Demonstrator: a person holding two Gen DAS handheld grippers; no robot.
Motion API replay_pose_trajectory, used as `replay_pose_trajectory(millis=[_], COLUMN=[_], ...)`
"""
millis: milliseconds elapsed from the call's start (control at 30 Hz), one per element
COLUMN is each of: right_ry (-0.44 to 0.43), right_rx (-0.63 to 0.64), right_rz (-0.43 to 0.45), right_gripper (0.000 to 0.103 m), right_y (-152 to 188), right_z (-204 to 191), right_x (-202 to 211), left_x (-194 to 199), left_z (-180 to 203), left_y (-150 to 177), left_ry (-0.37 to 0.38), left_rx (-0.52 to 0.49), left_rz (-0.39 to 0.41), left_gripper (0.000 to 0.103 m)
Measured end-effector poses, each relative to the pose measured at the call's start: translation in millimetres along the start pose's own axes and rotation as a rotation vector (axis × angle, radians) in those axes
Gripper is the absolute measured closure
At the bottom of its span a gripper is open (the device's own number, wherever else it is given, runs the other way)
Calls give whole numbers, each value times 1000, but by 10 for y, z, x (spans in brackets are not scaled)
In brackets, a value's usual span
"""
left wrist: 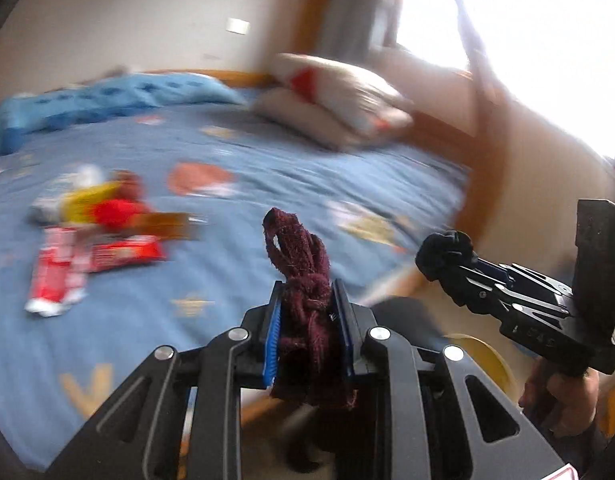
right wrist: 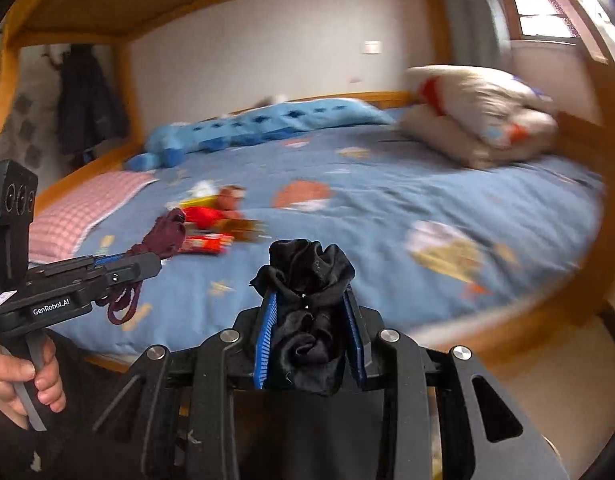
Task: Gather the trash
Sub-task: 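Carry both cloths to the yellow bin and open both grippers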
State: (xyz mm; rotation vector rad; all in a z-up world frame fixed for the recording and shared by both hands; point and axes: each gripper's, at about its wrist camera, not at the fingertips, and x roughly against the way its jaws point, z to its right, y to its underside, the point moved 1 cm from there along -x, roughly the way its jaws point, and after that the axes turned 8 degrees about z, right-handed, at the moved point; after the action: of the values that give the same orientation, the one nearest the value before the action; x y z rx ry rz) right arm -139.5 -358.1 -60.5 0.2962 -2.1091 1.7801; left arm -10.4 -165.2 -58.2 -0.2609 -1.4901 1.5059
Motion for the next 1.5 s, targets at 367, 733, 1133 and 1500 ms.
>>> replay_pose_trajectory(millis=[367,733,1133,1500], right_ry=[348,505,604,616], right_rx=[-177,-281,-357,-380], right_rz=[-183,-248,-248,-238], right_gripper=[73,26,25,23], right_y=[900,1421,1515,1517], right_z=[1132,1637,1947,1997], right_x=[841,1241,1544,1631], left_x=[-802,-1170,-1493,-1577], left_z=[1578,2305,2680,2619], left_y=[390,925,1353,1193], left_ry=[383,479,576,596], left_rx=[-186,-291,-330,-265], left_rz=[-224,-397,-531,-498], left_gripper=[79,79,79,26])
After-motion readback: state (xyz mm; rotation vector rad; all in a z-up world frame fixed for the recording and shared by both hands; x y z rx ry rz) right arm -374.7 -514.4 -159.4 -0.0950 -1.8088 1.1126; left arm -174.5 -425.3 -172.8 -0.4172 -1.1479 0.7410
